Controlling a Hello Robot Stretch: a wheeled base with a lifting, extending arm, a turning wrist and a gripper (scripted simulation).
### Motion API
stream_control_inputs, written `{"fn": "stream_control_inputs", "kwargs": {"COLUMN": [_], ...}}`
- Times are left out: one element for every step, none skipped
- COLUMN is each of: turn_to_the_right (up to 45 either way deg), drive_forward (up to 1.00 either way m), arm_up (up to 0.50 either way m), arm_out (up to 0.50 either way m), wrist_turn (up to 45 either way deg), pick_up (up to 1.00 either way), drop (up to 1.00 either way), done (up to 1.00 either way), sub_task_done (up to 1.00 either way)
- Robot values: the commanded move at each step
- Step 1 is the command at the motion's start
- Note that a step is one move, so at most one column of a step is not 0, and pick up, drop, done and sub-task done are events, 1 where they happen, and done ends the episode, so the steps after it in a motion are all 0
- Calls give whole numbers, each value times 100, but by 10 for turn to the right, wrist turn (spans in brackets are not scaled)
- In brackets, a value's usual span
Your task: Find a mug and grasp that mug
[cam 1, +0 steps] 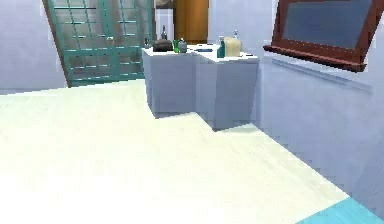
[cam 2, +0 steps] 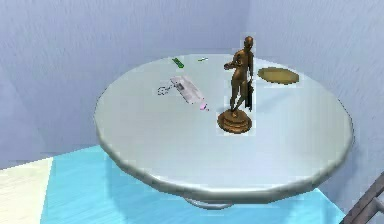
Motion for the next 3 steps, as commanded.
{"fn": "stream_control_inputs", "kwargs": {"turn_to_the_right": [-120,0,-30], "drive_forward": [0,100,0], "arm_up": [0,0,0], "arm_out": [0,0,0], "wrist_turn": [0,0,0], "pick_up": [0,0,0], "drop": [0,0,0], "done": [0,0,0], "sub_task_done": [0,0,0]}}
